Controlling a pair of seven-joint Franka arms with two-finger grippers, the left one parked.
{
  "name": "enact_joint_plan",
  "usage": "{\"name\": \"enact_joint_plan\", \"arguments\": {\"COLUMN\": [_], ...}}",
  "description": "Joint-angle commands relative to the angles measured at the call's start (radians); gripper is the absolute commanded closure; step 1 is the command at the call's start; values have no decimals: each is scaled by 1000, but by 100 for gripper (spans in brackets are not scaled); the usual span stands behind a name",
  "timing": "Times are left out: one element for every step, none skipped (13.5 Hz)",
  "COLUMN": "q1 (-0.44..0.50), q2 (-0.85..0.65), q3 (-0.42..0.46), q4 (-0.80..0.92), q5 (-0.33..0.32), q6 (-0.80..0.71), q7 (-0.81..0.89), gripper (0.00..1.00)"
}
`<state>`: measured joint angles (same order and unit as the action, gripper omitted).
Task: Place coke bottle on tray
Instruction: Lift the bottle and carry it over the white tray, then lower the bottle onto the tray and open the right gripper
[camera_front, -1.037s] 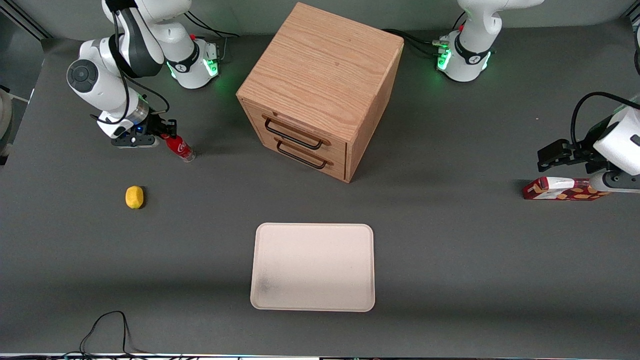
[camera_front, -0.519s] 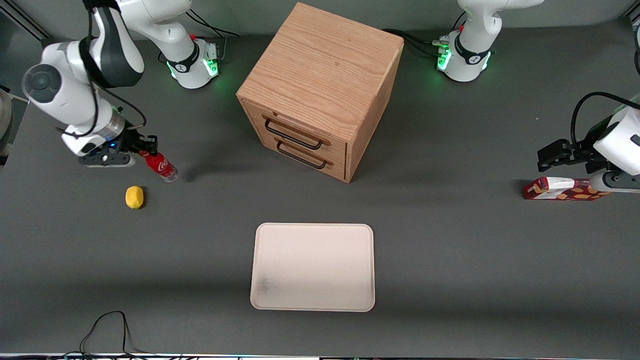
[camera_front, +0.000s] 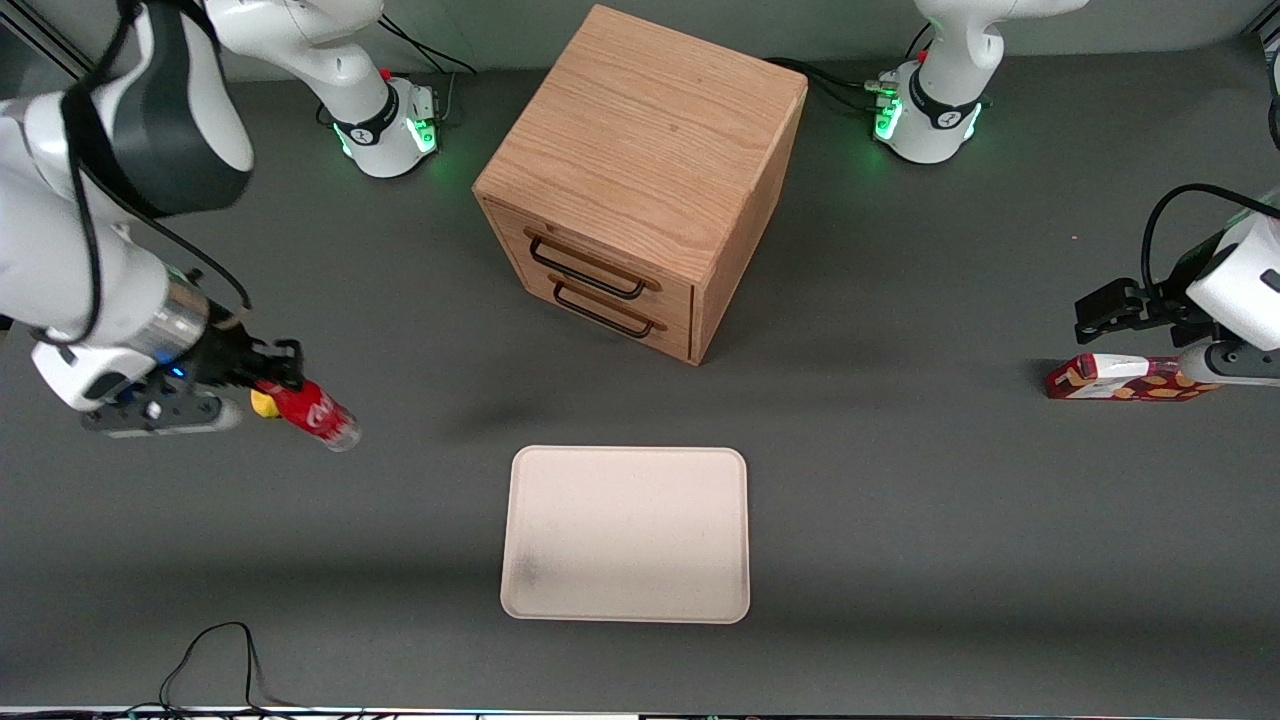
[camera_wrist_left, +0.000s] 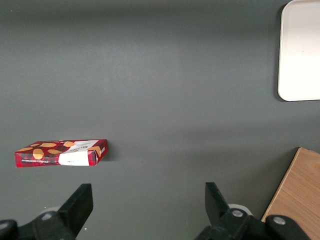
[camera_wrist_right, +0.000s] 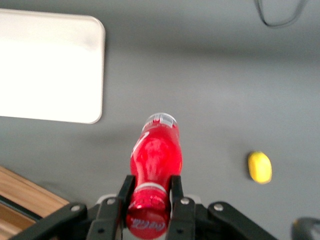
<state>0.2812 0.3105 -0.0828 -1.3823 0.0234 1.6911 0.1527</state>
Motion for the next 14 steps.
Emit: {"name": "enact_joint_plan", "arguments": {"q1": [-4,-4,-4,-4,-7,-7,-5,-4,-2,-1,1,1,6,10], "q2": [357,430,467,488,507,525,550,576,602,625,645,663,679,690], "q3": [81,98,101,115,138,143,146,156,166,167,178,193,199,199], "q4": [502,567,607,612,614,614,614,614,614,612,612,612,611,608], "q5": [13,9,9,9,9,9,9,9,9,9,9,9,9,9], "q6": [-134,-122,-88,-47,-3,45,92,145,192,231,275,309,335,350], "q7": [135,149,148,148,148,148,148,150,150,150,151,157,168,172], "gripper": [100,100,100,100,100,100,100,100,100,100,100,100,100,100]}}
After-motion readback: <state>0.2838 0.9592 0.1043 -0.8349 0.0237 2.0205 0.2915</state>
